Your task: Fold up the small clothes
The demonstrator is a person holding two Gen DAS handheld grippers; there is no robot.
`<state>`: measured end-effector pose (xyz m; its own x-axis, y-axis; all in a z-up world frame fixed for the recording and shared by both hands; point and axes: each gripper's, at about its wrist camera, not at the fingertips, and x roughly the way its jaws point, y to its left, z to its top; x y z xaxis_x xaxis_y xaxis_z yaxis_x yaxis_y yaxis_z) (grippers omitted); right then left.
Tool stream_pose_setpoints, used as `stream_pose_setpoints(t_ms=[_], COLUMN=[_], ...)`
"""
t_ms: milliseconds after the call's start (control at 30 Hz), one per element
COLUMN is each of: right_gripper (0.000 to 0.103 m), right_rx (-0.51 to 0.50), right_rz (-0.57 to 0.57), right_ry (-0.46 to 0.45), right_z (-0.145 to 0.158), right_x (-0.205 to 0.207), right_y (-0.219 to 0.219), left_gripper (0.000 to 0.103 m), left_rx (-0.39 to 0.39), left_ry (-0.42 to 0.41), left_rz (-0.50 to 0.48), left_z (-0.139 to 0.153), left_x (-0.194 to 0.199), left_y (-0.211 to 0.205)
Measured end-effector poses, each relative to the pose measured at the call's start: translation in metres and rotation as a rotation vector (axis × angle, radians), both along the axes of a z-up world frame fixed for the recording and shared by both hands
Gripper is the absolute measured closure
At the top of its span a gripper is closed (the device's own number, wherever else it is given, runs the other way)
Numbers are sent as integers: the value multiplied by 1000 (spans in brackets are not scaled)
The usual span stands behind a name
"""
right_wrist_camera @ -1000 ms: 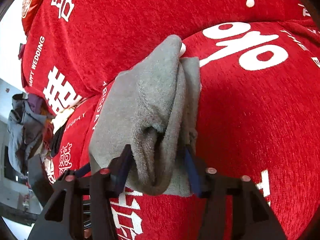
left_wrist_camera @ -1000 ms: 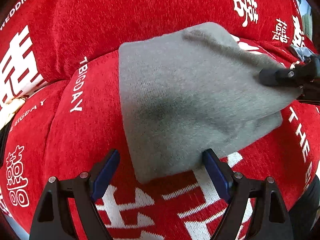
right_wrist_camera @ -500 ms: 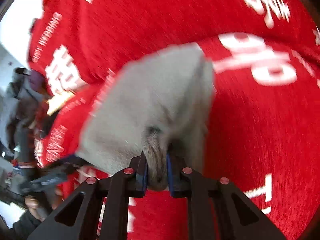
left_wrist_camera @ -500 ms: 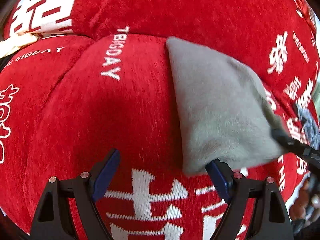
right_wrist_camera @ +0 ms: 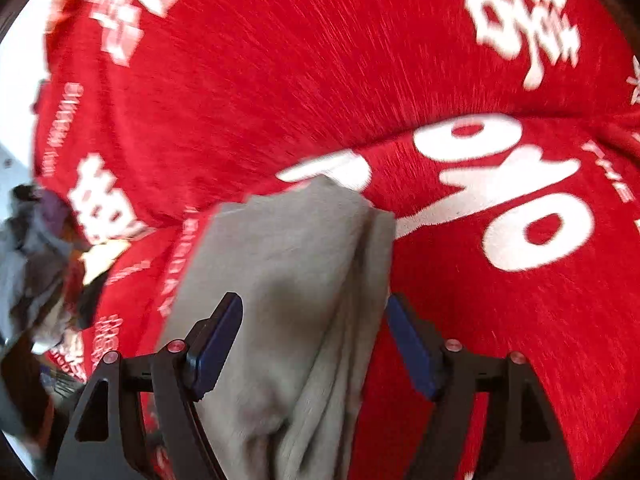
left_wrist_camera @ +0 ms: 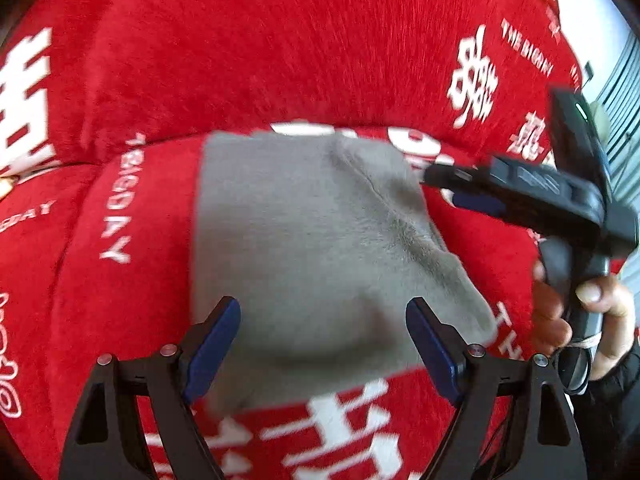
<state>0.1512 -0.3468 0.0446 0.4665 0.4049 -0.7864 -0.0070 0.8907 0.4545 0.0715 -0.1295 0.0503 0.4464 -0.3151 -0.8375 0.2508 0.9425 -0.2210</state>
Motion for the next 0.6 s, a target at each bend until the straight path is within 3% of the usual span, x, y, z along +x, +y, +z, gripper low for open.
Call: stream_pose_setpoints(t_ms=[33,67,100,200,333,400,467,500,533,600], right_gripper=[61,80,85,95,95,93,78,61,54,51], right_rx=[3,7,-8,-85,-67,-59,-42,-42,-55,-82], right_rz=[11,44,82,131,92,105,91,67,43,21], right_ry=[10,12,11,-118,-53,-62,-59,-48,-61,-121], right_z=[-5,-8,-9,8,-21,-28,-23,-19,-12,3], right_x=[8,15,20,21,34,32,30,27,21,6], right_y=[2,6,13,16,-5,-7,-11,-17,-22,-26], left_gripper=[17,17,17,17,17,17,17,17,17,17], left_rx=[16,33,49,7,87,121,111,100,82,6], left_ry=[-3,-12,-22,-1,-18,-34,-26,-13,3,24], left_rz=[4,-3,-11,-53,-78,-83,-90,-92,-89,-65], left_z=[-3,-4,-4,-7,-22,-25,-24,-22,-18,-5], left_x=[4,5,6,8,10,13,12,12,11,5], left_y=[-11,-20,-28,-46,-74,-82,-78,-73,-65,-42])
